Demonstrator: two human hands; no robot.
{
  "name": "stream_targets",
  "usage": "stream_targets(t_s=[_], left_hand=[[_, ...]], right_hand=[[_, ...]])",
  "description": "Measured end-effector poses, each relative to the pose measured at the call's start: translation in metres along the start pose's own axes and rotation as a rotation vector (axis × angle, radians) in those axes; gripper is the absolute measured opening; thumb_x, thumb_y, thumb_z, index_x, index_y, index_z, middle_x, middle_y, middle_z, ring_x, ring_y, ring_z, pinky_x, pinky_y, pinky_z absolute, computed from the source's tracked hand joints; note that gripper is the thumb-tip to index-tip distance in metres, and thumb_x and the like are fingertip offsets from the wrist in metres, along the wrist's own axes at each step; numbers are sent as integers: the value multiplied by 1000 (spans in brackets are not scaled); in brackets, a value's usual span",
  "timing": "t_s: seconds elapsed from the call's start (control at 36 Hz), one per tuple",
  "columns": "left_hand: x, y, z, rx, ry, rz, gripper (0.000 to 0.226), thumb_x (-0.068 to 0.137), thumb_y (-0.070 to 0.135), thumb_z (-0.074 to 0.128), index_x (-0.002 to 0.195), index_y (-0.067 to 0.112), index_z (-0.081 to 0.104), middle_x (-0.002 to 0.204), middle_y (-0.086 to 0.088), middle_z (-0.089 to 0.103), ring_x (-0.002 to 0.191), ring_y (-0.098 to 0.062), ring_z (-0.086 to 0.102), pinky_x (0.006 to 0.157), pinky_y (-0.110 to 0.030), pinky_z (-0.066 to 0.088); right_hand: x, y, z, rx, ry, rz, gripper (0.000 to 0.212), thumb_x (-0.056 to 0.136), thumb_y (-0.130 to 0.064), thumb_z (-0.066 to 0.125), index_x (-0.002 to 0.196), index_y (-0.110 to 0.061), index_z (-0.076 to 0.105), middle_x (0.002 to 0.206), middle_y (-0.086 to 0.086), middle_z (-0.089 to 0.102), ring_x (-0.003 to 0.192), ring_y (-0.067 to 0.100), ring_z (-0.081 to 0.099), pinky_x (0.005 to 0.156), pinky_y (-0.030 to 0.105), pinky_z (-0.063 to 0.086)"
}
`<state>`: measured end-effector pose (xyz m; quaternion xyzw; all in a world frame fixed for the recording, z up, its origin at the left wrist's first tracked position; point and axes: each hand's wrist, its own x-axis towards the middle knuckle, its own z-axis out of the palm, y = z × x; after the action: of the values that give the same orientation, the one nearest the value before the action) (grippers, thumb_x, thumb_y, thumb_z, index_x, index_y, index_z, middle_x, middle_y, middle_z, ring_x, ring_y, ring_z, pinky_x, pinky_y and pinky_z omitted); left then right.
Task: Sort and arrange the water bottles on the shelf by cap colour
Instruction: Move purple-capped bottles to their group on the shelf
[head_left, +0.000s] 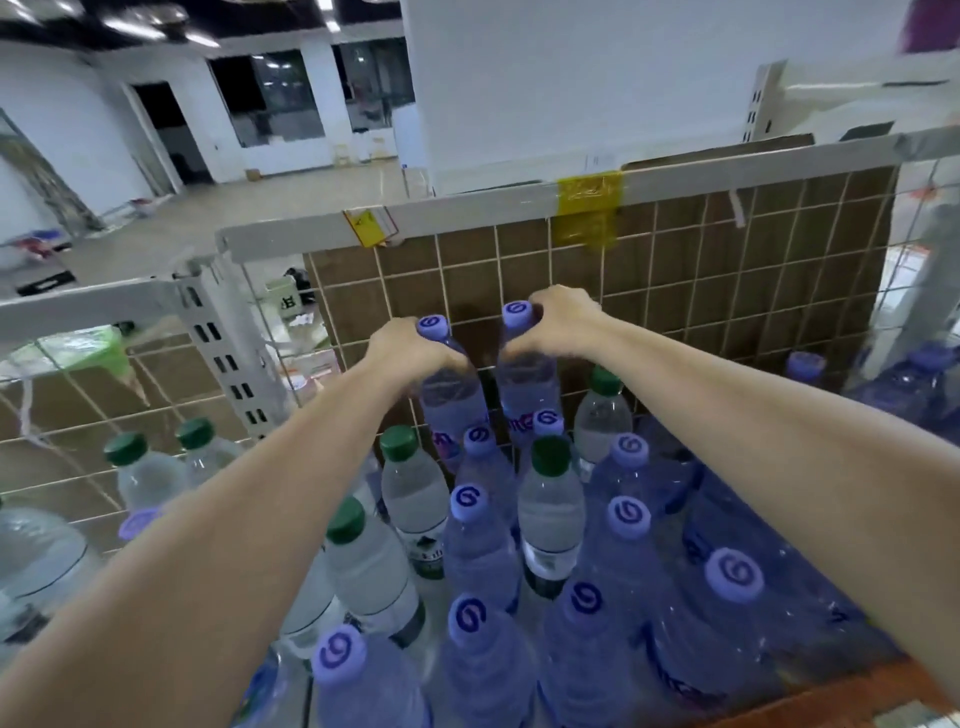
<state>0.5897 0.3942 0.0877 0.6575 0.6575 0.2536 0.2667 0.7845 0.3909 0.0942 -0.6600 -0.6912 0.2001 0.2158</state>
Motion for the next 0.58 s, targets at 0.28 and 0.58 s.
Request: stream_targets(t_s=[0.28, 0.58], left_hand=[[1, -7, 15, 278, -211, -119, 49, 65, 32, 85, 100, 6, 63, 89, -10, 65, 84, -24, 67, 75, -38, 59], [1, -19, 14, 401, -396, -157, 49, 64, 30, 85, 99, 9, 58, 100, -11, 64, 87, -25, 65, 75, -38, 57]], right_hand=[[19, 15, 18, -275, -258, 134, 43, 70, -52, 77, 74, -13, 59, 70, -1, 59, 60, 12, 53, 48, 24, 38], [20, 16, 17, -312, -411, 167, 25, 77, -21, 81, 73, -8, 59, 83, 9, 63, 67, 18, 62, 56, 23, 52]])
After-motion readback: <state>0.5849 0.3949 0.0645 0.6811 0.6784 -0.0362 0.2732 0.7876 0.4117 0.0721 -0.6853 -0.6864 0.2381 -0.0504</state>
